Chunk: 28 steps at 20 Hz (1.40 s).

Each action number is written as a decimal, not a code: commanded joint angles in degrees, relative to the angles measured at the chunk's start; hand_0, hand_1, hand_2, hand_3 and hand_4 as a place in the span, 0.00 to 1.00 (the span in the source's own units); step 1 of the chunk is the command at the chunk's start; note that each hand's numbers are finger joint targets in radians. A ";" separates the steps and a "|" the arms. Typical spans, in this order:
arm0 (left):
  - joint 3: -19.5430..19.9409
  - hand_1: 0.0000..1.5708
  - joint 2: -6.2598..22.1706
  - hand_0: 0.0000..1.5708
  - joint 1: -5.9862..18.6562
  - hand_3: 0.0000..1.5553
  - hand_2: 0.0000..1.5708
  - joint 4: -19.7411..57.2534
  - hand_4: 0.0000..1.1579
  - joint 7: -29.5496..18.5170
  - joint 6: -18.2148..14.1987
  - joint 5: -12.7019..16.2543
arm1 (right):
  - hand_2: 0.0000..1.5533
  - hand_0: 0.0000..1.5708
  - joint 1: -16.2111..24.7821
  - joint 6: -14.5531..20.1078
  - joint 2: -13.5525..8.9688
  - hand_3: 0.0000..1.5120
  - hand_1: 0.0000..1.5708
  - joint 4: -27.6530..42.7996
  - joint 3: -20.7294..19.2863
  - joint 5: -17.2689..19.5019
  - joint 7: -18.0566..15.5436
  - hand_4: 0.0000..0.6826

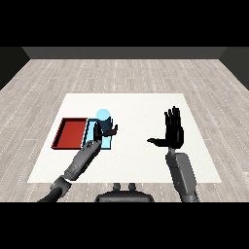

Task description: Pick the blue can and put it in the blue box

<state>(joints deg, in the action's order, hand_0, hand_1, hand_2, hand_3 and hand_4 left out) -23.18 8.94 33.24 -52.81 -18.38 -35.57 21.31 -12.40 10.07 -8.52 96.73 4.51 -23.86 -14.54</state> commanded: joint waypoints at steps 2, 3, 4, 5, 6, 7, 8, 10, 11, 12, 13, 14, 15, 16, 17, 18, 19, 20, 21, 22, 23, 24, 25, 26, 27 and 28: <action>4.29 1.00 5.06 1.00 4.82 0.95 1.00 3.52 0.98 6.50 2.53 -1.19 | 0.00 0.00 1.29 0.33 -0.25 0.00 0.00 1.42 -2.45 -0.73 1.30 0.00; 5.98 1.00 3.74 1.00 4.61 0.95 1.00 8.01 0.98 3.81 3.28 -0.81 | 0.00 0.00 -1.09 1.84 -1.44 0.00 0.00 2.66 -2.93 -0.33 4.76 0.00; 8.03 1.00 1.53 1.00 9.12 0.96 1.00 16.96 0.96 0.08 3.49 -0.67 | 0.00 0.00 -2.42 -0.13 -0.32 0.00 0.00 -4.79 -4.53 -0.55 -0.82 0.00; 7.79 1.00 4.10 1.00 5.28 0.97 1.00 15.01 0.96 0.43 4.45 -0.74 | 0.00 0.00 1.97 -2.13 -2.23 0.00 0.00 -2.75 -5.56 -1.40 -0.79 0.00; 6.73 1.00 4.60 1.00 5.97 0.97 1.00 15.15 0.95 2.82 4.34 -2.44 | 0.00 0.00 0.35 0.42 -1.00 0.00 0.00 -1.32 -4.71 -1.21 2.36 0.00; 8.08 1.00 4.25 1.00 11.41 0.97 1.00 21.83 0.95 4.61 5.15 -1.92 | 0.00 0.00 -1.04 -3.23 -2.20 0.00 0.00 -5.09 -7.17 -3.69 0.18 0.00; 8.98 1.00 4.70 1.00 12.54 0.96 1.00 26.11 0.95 3.71 6.06 -1.96 | 0.00 0.00 -0.10 -0.94 -1.28 0.00 0.00 -4.22 -4.83 -0.56 0.08 0.00; 8.87 1.00 3.14 1.00 12.15 0.96 1.00 31.41 0.95 1.88 6.51 -2.93 | 0.00 0.00 -1.61 -1.17 0.20 0.00 0.00 -7.96 -4.12 0.17 -1.57 0.00; 8.96 1.00 3.52 1.00 15.32 0.95 1.00 33.82 0.91 6.52 4.99 -3.17 | 0.00 0.00 -3.46 0.05 -0.88 0.00 0.00 -6.49 -6.51 -1.34 0.41 0.00; 9.71 1.00 3.98 1.00 16.72 0.94 1.00 34.51 0.88 9.16 5.11 -2.83 | 0.00 0.00 -3.57 -0.77 -0.13 0.00 0.00 -8.80 -6.12 -0.80 -1.42 0.00; 9.03 1.00 3.72 1.00 16.96 0.93 1.00 38.05 0.88 9.29 6.17 -3.61 | 0.00 0.00 -1.30 -0.33 0.89 0.00 0.00 -7.01 -4.52 -0.27 -1.29 0.00; 8.80 1.00 2.77 1.00 16.51 0.91 0.98 39.88 0.86 8.69 6.07 -4.18 | 0.00 0.00 -4.84 -1.29 -1.32 0.00 0.00 -8.26 -7.35 -2.49 0.92 0.00; 8.92 1.00 2.40 1.00 14.97 0.89 0.97 40.90 0.86 8.62 6.28 -4.24 | 0.00 0.00 -1.05 -2.37 -1.58 0.00 0.00 -6.81 -6.99 -2.17 -0.20 0.00; 10.11 1.00 0.73 1.00 13.06 0.87 0.96 42.73 0.85 4.88 3.64 -3.76 | 0.00 0.00 -3.10 -0.77 -0.97 0.00 0.00 -8.93 -6.55 -0.85 -0.15 0.00; 10.20 0.99 2.06 0.99 16.89 0.73 0.91 44.67 0.80 9.44 4.78 -4.13 | 0.00 0.00 -2.23 0.02 0.33 0.00 0.00 -7.95 -4.72 0.53 -0.44 0.00; 8.10 0.96 -0.19 0.96 13.63 0.76 0.89 46.14 0.78 7.78 3.10 -5.95 | 0.00 0.00 -3.25 -0.98 -0.34 0.00 0.00 -9.68 -6.01 -0.87 0.00 0.00; 7.88 0.86 1.93 0.86 16.76 0.76 0.81 48.39 0.81 12.66 3.95 -6.38 | 0.00 0.00 -2.45 -2.18 -0.97 0.00 0.00 -8.71 -6.39 -1.22 -0.83 0.00; 8.57 0.79 0.35 0.79 14.45 0.71 0.73 48.92 0.80 12.77 3.32 -5.67 | 0.00 0.00 1.15 -3.63 -0.67 0.00 0.00 -8.85 -5.85 -0.98 -2.58 0.00; 8.59 0.57 0.69 0.57 11.57 0.61 0.53 49.92 0.78 12.06 5.71 -5.51 | 0.00 0.00 -1.43 -2.62 0.09 0.00 0.00 -10.44 -5.81 -1.07 -1.78 0.00; 7.85 0.61 -0.47 0.61 12.60 0.52 0.55 50.84 0.80 11.68 5.74 -6.59 | 0.00 0.00 -0.44 -3.98 -0.65 0.00 0.00 -9.77 -6.78 -1.79 -2.73 0.00; 8.73 0.73 -0.48 0.73 12.59 0.41 0.67 51.12 0.78 11.58 6.66 -5.97 | 0.00 0.00 -2.77 -2.65 0.43 0.00 0.00 -11.02 -5.62 -0.89 -1.72 0.00; 8.22 0.56 1.44 0.56 11.19 0.27 0.48 51.62 0.81 10.43 9.09 -6.60 | 0.00 0.00 -2.87 -3.03 0.13 0.00 0.00 -11.50 -6.72 -1.11 -3.06 0.00; 10.19 0.58 3.03 0.58 12.41 0.52 0.57 50.88 0.77 10.56 10.50 -4.96 | 0.00 0.00 -0.05 -4.86 -1.21 0.00 0.00 -8.61 -7.81 -2.68 -2.74 0.00; 10.43 0.74 3.67 0.74 12.96 0.35 0.69 52.04 0.67 13.55 11.57 -4.64 | 0.00 0.00 -4.15 -3.37 -1.51 0.00 0.00 -9.91 -6.82 -1.25 -0.81 0.00; 9.66 0.86 0.79 0.86 12.85 0.26 0.79 52.02 0.52 13.28 11.98 -5.63 | 0.00 0.00 -1.14 -4.87 0.85 0.00 0.00 -11.34 -5.93 -1.09 -4.79 0.00; 8.35 0.63 2.09 0.63 14.01 0.00 0.60 52.64 0.45 14.54 10.69 -7.25 | 0.00 0.00 -3.90 -4.30 0.31 0.00 0.00 -13.54 -6.59 -0.77 -4.08 0.00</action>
<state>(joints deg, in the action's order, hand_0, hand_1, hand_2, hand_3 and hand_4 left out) -14.24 9.93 47.12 -2.94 -6.34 -26.07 15.35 -14.72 6.38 -8.72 85.95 -1.96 -25.08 -17.33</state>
